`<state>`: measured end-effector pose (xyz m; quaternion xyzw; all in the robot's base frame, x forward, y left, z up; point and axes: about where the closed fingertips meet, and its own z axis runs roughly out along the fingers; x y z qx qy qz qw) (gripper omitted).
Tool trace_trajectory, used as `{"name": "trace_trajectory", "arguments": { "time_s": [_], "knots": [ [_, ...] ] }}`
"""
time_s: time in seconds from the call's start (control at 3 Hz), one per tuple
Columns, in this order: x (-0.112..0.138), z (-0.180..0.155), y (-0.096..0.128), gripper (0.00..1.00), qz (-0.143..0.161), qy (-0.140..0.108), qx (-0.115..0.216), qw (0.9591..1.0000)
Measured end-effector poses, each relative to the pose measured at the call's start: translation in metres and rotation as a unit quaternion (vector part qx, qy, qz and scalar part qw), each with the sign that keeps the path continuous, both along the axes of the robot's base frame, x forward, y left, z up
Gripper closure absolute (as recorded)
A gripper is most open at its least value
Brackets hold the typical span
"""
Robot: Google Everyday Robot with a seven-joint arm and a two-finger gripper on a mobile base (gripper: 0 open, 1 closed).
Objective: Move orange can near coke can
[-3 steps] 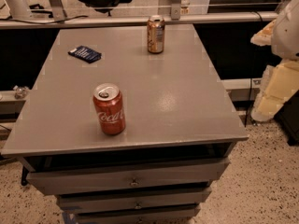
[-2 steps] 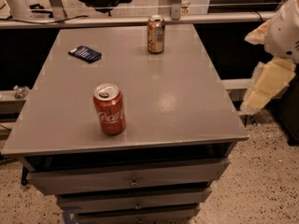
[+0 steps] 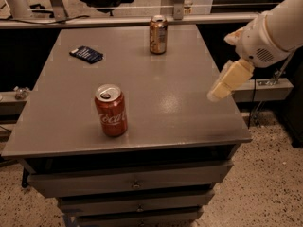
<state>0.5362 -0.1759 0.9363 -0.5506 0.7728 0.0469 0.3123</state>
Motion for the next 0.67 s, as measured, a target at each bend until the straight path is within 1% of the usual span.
{"name": "trace_trajectory", "arguments": {
  "time_s": [0.33,0.67],
  "knots": [
    [0.046,-0.02,0.015,0.0,-0.02,-0.018,0.064,0.9976],
    [0.094,-0.043,0.035,0.0,-0.043,-0.015,0.13,0.9905]
  ]
}}
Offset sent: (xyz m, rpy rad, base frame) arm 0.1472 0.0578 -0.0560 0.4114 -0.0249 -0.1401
